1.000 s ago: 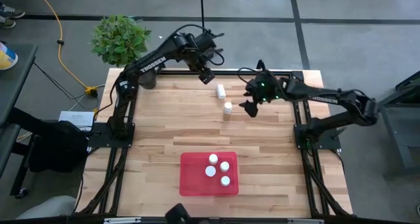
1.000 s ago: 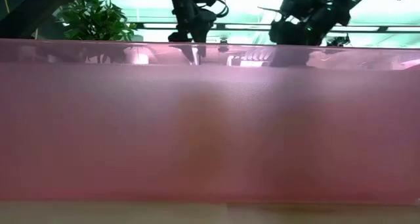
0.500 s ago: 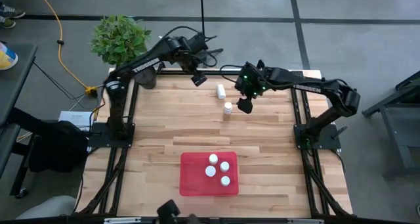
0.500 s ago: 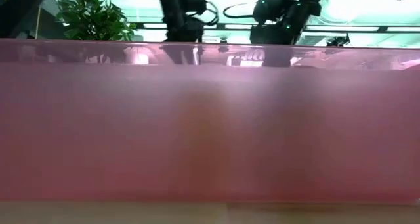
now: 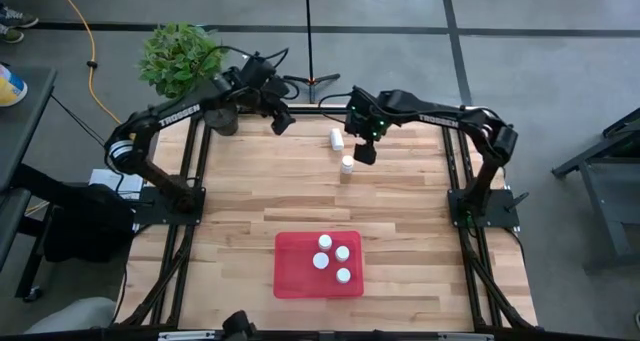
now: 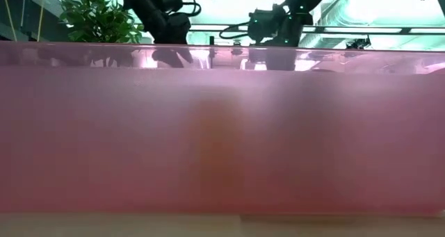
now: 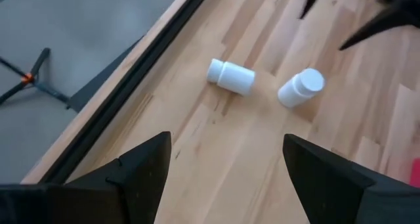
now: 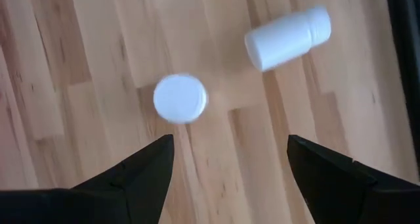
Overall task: Pick and place pill bottles into a basket
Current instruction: Put the white medicine bottle into the red bin
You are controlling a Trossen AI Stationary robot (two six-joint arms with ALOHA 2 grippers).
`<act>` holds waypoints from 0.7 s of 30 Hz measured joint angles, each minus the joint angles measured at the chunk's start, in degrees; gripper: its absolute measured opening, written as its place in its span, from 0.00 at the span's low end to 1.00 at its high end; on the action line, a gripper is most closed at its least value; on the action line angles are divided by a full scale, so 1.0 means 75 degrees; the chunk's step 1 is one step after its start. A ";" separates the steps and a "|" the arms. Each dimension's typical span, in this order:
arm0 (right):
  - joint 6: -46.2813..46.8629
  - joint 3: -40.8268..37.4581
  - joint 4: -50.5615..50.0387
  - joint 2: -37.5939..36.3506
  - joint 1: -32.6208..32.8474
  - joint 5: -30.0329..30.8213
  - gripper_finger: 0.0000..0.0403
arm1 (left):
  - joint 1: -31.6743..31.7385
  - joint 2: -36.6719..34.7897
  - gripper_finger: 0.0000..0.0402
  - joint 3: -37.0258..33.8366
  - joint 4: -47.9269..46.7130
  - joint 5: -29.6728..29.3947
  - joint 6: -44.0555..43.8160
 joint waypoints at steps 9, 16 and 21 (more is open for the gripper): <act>-0.0371 0.0666 -0.0222 0.0446 0.0005 -0.0107 0.71 | -0.0096 -0.0022 0.81 -0.0992 0.1105 0.0101 0.0388; -0.0703 0.0666 -0.0270 0.0719 -0.0010 0.0000 0.71 | -0.0096 -0.0022 0.81 -0.1356 0.1601 0.0024 0.0718; -0.0807 0.0666 -0.0215 0.0836 -0.0012 -0.0014 0.71 | -0.0093 -0.0022 0.81 -0.1387 0.1571 0.0008 0.0794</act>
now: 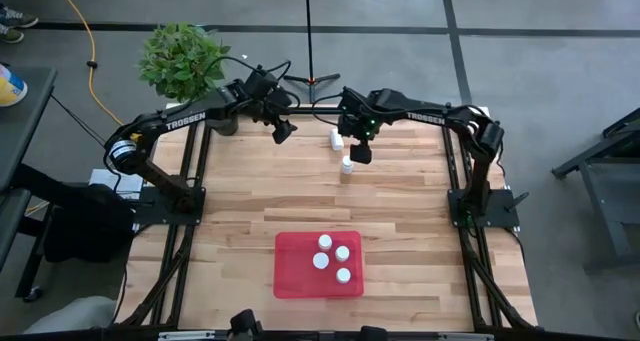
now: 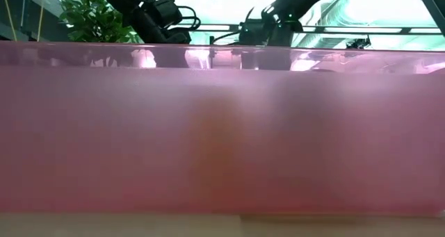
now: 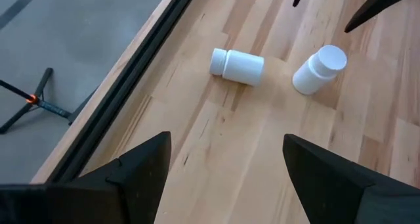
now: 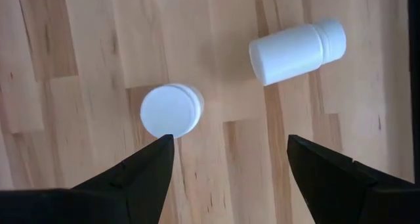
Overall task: Pick and place pill bottles into a basket
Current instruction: Put the white medicine bottle into the red bin
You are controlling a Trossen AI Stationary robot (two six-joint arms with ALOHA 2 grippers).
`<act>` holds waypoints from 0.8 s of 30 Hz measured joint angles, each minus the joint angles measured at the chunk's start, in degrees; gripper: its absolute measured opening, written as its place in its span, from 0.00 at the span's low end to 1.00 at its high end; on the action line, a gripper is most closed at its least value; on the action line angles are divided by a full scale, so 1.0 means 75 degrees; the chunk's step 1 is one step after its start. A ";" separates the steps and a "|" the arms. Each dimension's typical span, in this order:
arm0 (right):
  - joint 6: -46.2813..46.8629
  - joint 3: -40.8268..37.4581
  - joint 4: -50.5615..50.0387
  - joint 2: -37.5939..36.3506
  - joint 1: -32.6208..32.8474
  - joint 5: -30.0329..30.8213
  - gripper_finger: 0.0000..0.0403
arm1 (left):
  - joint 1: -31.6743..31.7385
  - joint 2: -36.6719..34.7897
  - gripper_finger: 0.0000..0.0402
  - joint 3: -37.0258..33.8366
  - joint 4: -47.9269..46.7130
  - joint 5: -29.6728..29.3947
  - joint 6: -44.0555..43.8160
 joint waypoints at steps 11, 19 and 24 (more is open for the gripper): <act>-0.0137 -0.0003 -0.0052 0.0254 0.0227 -0.0518 0.71 | 0.0000 0.0000 0.81 0.0000 -0.0026 -0.0010 -0.0003; 0.0003 0.0044 -0.0191 0.0254 0.0597 -0.0831 0.71 | 0.0000 0.0006 0.81 0.0000 -0.0118 -0.0010 -0.0058; 0.0028 0.0044 -0.0174 0.0254 0.0709 -0.0507 0.71 | -0.0003 0.0006 0.81 0.0000 -0.0180 -0.0007 -0.0115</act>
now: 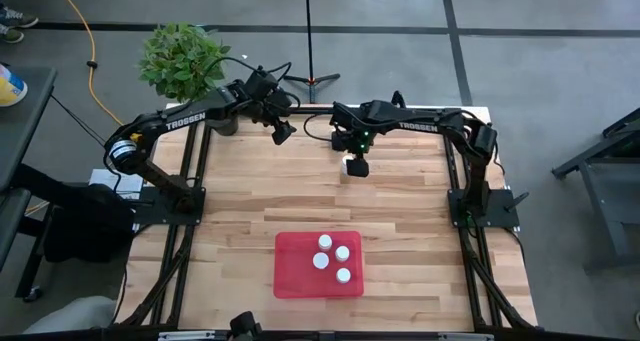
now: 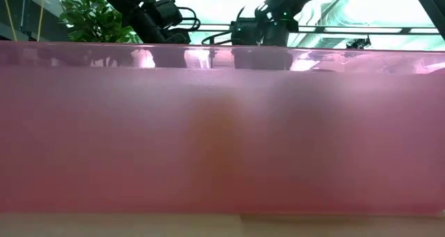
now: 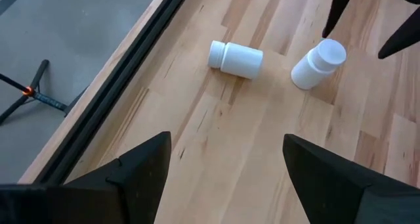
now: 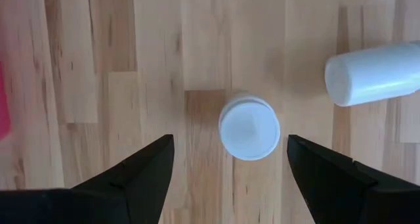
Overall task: Pick and place pill bottles into a basket
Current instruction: Put the white medicine bottle into the red bin
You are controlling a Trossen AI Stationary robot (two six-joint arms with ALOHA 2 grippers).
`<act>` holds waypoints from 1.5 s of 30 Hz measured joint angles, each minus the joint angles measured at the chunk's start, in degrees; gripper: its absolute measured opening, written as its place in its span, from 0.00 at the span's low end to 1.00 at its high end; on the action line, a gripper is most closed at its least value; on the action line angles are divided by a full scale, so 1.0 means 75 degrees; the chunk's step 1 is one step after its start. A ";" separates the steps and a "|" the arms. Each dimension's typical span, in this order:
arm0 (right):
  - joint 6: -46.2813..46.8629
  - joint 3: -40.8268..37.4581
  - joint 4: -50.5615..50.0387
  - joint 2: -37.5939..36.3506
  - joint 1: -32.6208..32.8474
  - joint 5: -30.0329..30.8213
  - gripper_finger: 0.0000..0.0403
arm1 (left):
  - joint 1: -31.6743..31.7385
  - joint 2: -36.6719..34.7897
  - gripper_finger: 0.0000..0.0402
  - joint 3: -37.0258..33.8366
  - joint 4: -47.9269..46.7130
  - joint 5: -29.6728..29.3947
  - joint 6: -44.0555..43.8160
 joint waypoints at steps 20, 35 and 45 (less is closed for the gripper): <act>0.0014 0.0000 0.0193 0.0420 -0.0089 -0.0183 0.71 | 0.0000 0.0000 0.81 0.0000 -0.0132 0.0003 -0.0150; -0.0023 0.0000 0.0267 0.0501 -0.0092 -0.0391 0.71 | 0.0000 0.0006 0.81 -0.0472 0.0194 0.0006 -0.0153; -0.0044 0.0003 0.0351 0.0841 -0.0092 -0.0408 0.71 | 0.0000 0.0006 0.81 -0.0474 0.0200 0.0006 -0.0153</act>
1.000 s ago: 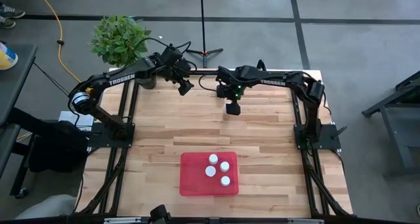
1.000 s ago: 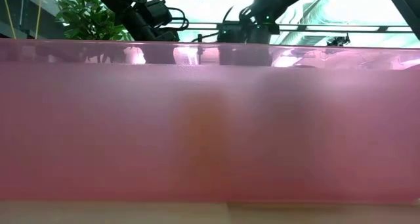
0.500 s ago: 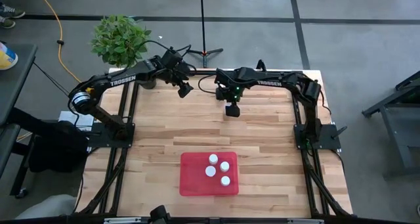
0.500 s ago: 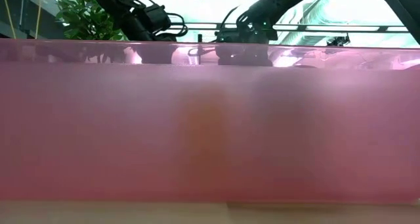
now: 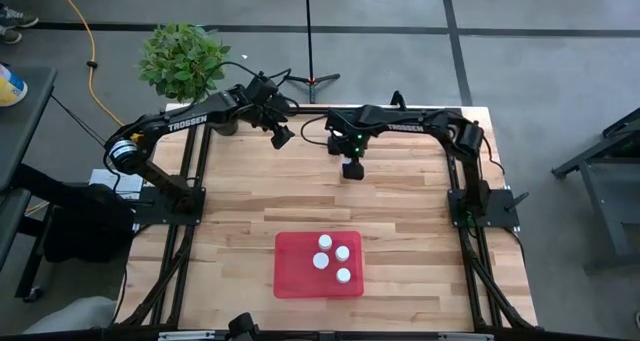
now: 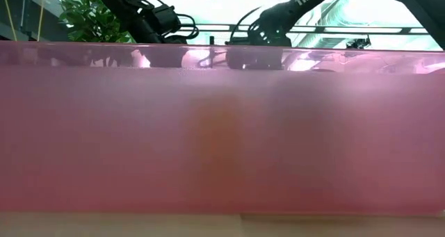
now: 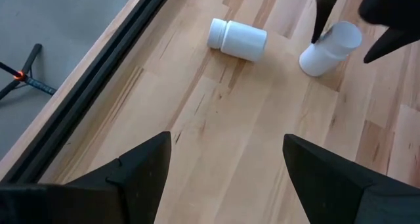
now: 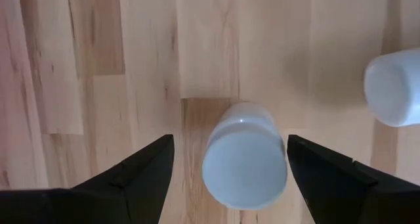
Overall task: Pick and place pill bottles into a basket
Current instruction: Put the white medicine bottle into the red bin
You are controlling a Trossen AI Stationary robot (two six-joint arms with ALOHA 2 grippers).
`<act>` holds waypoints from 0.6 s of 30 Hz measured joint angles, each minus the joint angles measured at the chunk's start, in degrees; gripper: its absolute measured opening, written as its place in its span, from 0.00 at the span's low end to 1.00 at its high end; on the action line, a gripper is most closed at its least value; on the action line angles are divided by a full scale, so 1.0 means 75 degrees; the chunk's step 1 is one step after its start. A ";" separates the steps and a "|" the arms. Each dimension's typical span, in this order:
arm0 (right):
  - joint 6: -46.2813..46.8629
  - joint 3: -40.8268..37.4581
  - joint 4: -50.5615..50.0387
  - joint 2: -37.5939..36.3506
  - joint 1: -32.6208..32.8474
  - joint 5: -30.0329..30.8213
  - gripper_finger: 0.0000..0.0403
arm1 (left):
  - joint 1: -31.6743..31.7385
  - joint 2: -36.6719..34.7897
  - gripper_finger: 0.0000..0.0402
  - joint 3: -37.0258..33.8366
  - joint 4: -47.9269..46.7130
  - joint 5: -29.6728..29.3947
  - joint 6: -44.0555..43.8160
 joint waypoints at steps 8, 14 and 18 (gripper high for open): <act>-0.0186 0.0000 -0.0023 0.0112 0.0000 0.0003 0.64 | 0.0000 0.0000 0.81 -0.0001 -0.0003 0.0000 0.0001; -0.0190 0.0000 -0.0058 0.0101 0.0000 0.0017 0.42 | 0.0000 0.0000 0.81 -0.0004 -0.0006 0.0000 0.0000; -0.0275 0.0012 -0.0191 0.0095 0.0001 0.0028 0.39 | 0.0000 0.0000 0.81 -0.0004 -0.0006 0.0000 0.0001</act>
